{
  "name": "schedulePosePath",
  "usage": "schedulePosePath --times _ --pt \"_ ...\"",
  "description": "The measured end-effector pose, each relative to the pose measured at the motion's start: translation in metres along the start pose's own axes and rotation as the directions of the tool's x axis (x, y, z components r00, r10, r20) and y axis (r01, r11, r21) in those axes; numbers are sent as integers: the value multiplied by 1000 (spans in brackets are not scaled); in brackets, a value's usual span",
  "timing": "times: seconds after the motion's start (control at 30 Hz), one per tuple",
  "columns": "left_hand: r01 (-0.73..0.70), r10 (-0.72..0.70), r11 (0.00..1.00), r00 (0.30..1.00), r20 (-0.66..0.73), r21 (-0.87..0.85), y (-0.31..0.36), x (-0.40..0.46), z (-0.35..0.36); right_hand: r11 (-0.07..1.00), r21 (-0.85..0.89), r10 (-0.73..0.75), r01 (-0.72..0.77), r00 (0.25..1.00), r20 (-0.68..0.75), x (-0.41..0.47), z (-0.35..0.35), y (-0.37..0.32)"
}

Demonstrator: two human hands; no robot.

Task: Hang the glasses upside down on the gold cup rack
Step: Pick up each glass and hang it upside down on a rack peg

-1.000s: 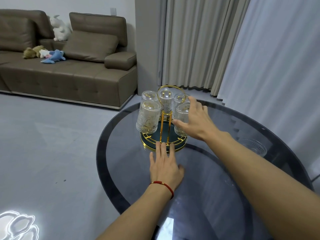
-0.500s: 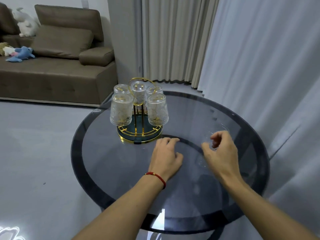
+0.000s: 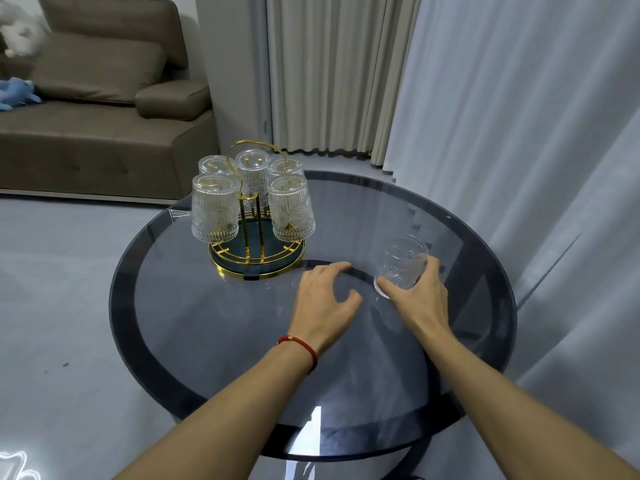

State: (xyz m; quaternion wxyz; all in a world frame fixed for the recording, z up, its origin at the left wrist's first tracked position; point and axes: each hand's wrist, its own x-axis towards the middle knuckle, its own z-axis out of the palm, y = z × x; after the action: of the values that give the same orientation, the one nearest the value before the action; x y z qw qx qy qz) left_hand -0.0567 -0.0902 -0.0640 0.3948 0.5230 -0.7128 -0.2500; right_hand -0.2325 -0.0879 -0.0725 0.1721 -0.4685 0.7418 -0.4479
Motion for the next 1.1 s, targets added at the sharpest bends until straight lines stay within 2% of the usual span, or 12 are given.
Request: schedulePosePath --times 0.17,0.3,0.37,0.43,0.5,0.57,0.63,0.7,0.77,0.8,0.9,1.1 --pt "195 -133 909 973 189 -369 0 4 -9 925 -51 -359 377 908 214 -17 0 -8" --pt "199 -189 837 979 72 -510 -1 5 -21 851 5 -499 526 805 320 -27 3 -22" --pt "218 -239 734 969 55 -643 -3 7 -28 904 109 -423 413 828 368 -27 3 -28" --pt "244 -259 627 961 98 -740 -6 8 -34 950 301 -226 82 847 481 -29 3 -35" --pt "288 -255 557 952 170 -779 -9 8 -39 860 446 -91 -248 785 612 -34 8 -40" --pt "331 -245 545 942 231 -771 -13 8 -42 768 536 -73 -351 783 618 -38 13 -45" --pt "323 -260 627 944 201 -709 -18 9 -48 703 603 -44 -378 823 566 -39 18 -47" --pt "241 -274 797 961 23 -553 -27 12 -56 726 606 -15 -325 873 487 -37 19 -50" --pt "185 -222 959 961 -166 -215 -44 14 -63 832 518 -22 -198 922 387 -36 15 -55" --pt "189 -184 982 963 -197 6 -53 14 -65 879 463 -58 -112 939 339 -36 12 -58" --pt "164 -124 919 984 -131 358 -71 13 -65 939 300 -239 168 946 220 -36 -1 -78" --pt "137 -124 876 991 -59 462 -71 13 -63 849 137 -525 510 843 115 -28 -1 -164"
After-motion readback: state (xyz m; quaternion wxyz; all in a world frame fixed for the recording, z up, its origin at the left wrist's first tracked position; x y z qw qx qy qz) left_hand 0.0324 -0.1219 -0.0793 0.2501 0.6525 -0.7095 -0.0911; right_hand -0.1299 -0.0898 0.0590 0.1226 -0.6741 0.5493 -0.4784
